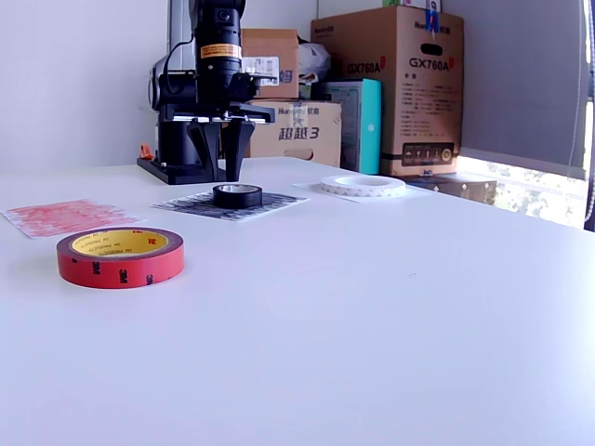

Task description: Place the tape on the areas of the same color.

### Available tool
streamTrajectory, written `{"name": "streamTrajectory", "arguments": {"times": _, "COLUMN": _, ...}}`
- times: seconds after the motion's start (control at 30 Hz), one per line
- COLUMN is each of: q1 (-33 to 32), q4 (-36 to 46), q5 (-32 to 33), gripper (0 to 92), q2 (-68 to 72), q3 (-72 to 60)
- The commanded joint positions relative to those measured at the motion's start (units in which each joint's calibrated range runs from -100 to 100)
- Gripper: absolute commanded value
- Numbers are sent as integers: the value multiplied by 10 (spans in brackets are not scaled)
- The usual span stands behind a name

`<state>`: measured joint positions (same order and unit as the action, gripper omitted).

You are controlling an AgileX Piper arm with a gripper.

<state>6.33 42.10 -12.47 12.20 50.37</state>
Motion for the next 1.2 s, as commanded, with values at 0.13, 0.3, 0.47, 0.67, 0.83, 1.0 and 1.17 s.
{"name": "streamTrajectory", "arguments": {"times": 0.13, "q1": 4, "q4": 7, "q5": 4, "gripper": 339, "q2": 4, "q3": -94}}
{"name": "streamTrajectory", "arguments": {"times": 0.3, "q1": 10, "q4": 7, "q5": 26, "gripper": 338, "q2": 11, "q3": -178}}
{"name": "streamTrajectory", "arguments": {"times": 0.47, "q1": 23, "q4": 42, "q5": 54, "gripper": 338, "q2": 25, "q3": -243}}
{"name": "streamTrajectory", "arguments": {"times": 0.67, "q1": 48, "q4": 117, "q5": 89, "gripper": 338, "q2": 94, "q3": -350}}
{"name": "streamTrajectory", "arguments": {"times": 0.83, "q1": 72, "q4": 162, "q5": 103, "gripper": 337, "q2": 151, "q3": -427}}
{"name": "streamTrajectory", "arguments": {"times": 1.0, "q1": 94, "q4": 206, "q5": 106, "gripper": 337, "q2": 203, "q3": -484}}
{"name": "streamTrajectory", "arguments": {"times": 1.17, "q1": 116, "q4": 241, "q5": 106, "gripper": 337, "q2": 240, "q3": -526}}
